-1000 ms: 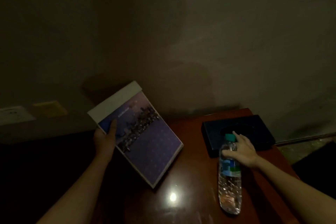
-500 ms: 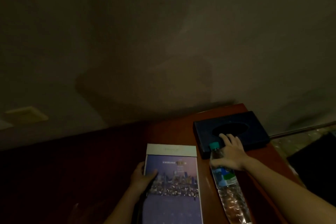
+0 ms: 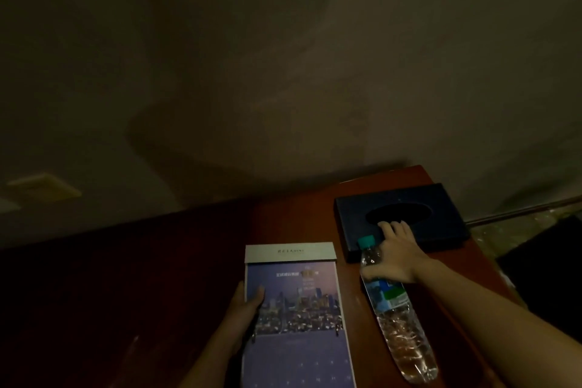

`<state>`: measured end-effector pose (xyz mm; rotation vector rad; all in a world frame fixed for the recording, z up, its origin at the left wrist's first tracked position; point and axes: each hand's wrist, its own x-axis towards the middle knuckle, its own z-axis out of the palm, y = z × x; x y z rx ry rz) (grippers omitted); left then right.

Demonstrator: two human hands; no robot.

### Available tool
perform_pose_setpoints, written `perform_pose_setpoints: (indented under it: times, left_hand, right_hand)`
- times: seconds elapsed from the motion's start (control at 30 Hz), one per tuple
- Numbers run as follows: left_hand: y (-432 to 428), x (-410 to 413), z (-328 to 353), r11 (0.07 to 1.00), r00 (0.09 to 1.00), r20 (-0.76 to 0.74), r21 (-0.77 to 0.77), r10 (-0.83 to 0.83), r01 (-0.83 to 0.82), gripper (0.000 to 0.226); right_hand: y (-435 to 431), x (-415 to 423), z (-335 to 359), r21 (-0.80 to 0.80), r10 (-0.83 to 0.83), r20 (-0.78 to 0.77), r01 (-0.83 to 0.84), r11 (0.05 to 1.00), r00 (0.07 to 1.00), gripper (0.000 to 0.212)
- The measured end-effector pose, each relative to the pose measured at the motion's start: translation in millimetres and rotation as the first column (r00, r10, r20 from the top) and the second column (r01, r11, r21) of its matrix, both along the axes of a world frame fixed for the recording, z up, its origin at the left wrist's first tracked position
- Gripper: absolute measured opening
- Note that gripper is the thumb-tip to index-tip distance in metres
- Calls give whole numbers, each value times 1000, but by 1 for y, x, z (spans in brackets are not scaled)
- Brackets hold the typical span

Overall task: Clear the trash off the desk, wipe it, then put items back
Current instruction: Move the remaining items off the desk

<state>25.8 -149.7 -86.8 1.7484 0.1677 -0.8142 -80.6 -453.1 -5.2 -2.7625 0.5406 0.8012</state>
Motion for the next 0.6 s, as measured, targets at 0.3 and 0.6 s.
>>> perform_pose_setpoints:
  times: [0.3, 0.6]
  left_hand:
    - [18, -28, 4, 973, 971, 93, 44, 222, -227, 35]
    - [55, -84, 22, 924, 919, 177, 92, 352, -371, 34]
  right_hand:
    - [39, -38, 1, -37, 85, -37, -86, 996, 996, 65]
    - [85, -101, 11, 35, 114, -63, -112, 993, 991, 59]
